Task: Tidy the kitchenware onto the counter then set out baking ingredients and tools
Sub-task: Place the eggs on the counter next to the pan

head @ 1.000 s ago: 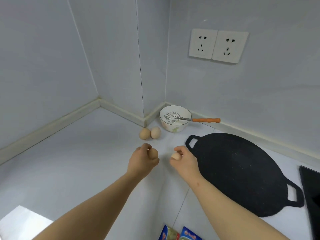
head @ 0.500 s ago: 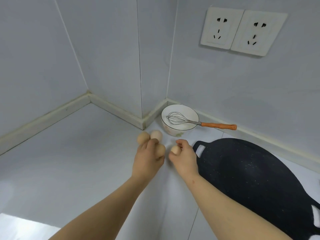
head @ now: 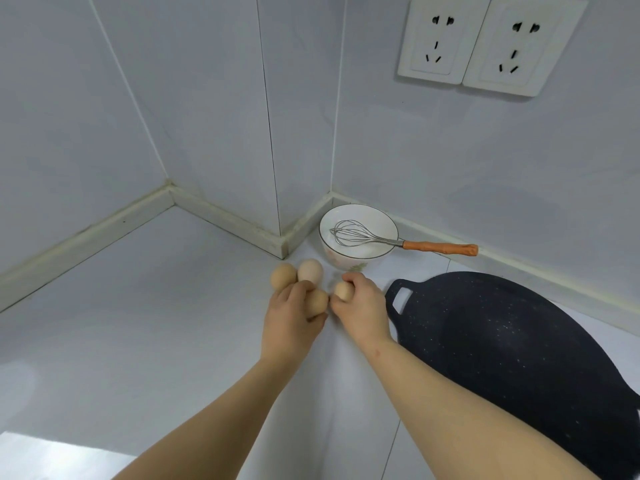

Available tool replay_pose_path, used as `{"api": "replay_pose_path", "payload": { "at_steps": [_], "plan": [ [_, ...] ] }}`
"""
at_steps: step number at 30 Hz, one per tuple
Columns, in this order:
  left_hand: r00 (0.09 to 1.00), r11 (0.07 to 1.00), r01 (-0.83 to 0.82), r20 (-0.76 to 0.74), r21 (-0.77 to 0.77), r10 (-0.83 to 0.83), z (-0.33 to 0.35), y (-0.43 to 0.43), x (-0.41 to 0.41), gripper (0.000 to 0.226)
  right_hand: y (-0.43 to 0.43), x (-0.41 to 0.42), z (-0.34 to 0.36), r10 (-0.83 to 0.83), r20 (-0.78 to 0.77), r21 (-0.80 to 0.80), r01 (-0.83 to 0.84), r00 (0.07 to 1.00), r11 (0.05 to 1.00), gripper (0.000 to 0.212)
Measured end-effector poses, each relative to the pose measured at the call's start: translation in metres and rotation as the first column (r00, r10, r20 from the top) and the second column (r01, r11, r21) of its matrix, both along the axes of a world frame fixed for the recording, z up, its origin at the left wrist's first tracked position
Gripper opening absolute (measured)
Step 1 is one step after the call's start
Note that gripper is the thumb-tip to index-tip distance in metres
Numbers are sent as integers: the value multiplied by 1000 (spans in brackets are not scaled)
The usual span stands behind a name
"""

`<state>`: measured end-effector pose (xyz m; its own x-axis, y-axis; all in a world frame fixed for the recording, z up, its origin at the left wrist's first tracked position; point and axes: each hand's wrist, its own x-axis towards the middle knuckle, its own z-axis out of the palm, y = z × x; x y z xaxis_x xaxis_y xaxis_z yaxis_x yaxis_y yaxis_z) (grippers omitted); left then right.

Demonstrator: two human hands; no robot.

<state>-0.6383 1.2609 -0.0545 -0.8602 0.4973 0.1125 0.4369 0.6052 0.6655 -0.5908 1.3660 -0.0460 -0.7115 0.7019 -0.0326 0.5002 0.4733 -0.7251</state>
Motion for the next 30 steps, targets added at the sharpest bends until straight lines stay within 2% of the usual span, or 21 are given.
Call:
{"api": "replay_pose_path", "payload": {
  "at_steps": [10, 17, 30],
  "plan": [
    [998, 999, 40, -49, 7, -40, -5, -4, -1, 39, 3, -4, -2, 15, -27, 20, -14, 1000, 1000, 37],
    [999, 999, 42, -7, 1, -42, -5, -5, 2, 42, 3, -3, -3, 7, -64, 18, -6, 998, 1000, 35],
    [999, 994, 49, -6, 94, -49, -9, -6, 9, 45, 3, 0, -11, -32, -125, -26, 29, 992, 999, 31]
  ]
}}
